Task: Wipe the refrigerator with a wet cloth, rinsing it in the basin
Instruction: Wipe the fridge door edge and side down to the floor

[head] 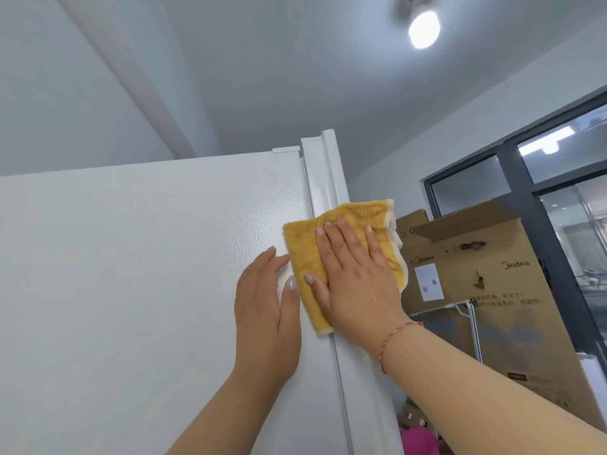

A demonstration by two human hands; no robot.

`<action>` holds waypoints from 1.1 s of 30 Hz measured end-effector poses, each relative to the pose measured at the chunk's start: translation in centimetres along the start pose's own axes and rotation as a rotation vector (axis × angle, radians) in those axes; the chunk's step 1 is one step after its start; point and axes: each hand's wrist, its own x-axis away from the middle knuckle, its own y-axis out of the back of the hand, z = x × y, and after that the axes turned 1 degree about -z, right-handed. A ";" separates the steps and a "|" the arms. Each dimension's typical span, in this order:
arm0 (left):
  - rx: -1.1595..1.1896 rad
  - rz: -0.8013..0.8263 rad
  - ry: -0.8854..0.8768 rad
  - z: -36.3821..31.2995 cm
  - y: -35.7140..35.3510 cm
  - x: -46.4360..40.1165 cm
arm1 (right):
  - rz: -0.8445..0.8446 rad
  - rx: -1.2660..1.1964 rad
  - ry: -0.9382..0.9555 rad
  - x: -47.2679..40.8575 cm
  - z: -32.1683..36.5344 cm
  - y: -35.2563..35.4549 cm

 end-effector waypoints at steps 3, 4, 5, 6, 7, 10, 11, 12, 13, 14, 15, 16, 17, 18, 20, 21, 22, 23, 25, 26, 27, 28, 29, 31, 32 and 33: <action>-0.052 -0.008 -0.013 0.0 -0.5 -0.4 | 0.013 0.030 0.001 -4.0 -0.7 0.9; -0.069 -0.012 -0.013 0.0 -0.6 -0.3 | 0.034 0.032 0.005 -5.1 -0.9 1.4; -0.083 -0.012 -0.011 0.0 -0.6 -0.4 | 0.059 0.031 0.003 -6.4 -1.2 1.8; -0.093 -0.009 -0.009 0.1 -0.7 -0.4 | 0.071 0.041 0.000 -7.7 -1.4 2.0; -0.101 -0.004 -0.008 0.0 -0.6 -0.3 | 0.072 0.054 -0.009 -9.0 -1.6 2.2; -0.116 0.010 -0.025 0.0 -0.5 -0.1 | 0.080 0.082 -0.043 -13.2 -2.1 2.6; -0.123 0.011 -0.037 0.0 -0.5 0.0 | 0.091 0.099 -0.052 -14.3 -2.1 2.6; -0.128 0.008 -0.054 0.1 -0.5 0.1 | 0.100 0.114 -0.058 -15.1 -2.1 2.5; -0.131 0.002 -0.072 0.2 -0.5 0.1 | 0.100 0.126 -0.059 -15.8 -2.1 2.5; -0.132 0.000 -0.080 0.3 -0.5 0.0 | 0.094 0.130 -0.055 -16.1 -2.2 2.5; -0.132 0.001 -0.084 0.3 -0.5 -0.1 | 0.086 0.129 -0.050 -16.1 -2.2 2.5; -0.133 0.004 -0.085 0.4 -0.5 -0.3 | 0.081 0.125 -0.042 -15.8 -2.2 2.5; -0.134 0.009 -0.089 0.4 -0.5 -0.2 | 0.077 0.117 -0.034 -15.2 -2.2 2.4; -0.133 0.012 -0.096 0.3 -0.4 -0.4 | 0.070 0.108 -0.026 -14.5 -2.2 2.3; -0.135 0.021 -0.100 0.3 -0.3 -0.4 | 0.077 0.091 -0.011 -12.2 -2.0 2.1; -0.133 0.026 -0.100 0.3 -0.3 -0.5 | 0.076 0.082 -0.003 -11.0 -1.9 2.0; -0.129 0.033 -0.097 0.3 -0.2 -0.6 | 0.075 0.071 0.007 -9.5 -1.7 1.8; -0.123 0.037 -0.098 0.3 -0.2 -0.7 | 0.066 0.057 0.020 -8.0 -1.6 1.7; -0.094 0.035 -0.107 0.2 0.0 -0.8 | 0.029 0.032 0.037 -4.9 -1.3 1.2; -0.071 0.030 -0.109 0.1 0.1 -0.8 | 0.013 0.020 0.040 -3.3 -1.1 1.0; -0.050 0.023 -0.110 0.1 0.2 -0.7 | 0.003 0.009 0.044 -1.6 -0.9 0.8; -0.033 0.016 -0.115 0.0 0.3 -0.7 | -0.001 0.000 0.044 -0.1 -0.6 0.5; -0.021 0.011 -0.115 0.0 0.4 -0.7 | 0.007 -0.005 0.041 1.5 -0.3 0.3; 0.009 0.013 -0.105 -0.3 0.6 -0.6 | 0.034 -0.006 0.032 4.8 0.4 0.0; 0.027 0.016 -0.108 -0.4 0.7 -0.5 | 0.045 -0.007 0.024 6.4 0.8 -0.1; 0.045 0.023 -0.107 -0.6 0.9 -0.3 | 0.059 -0.003 0.017 8.0 1.2 -0.3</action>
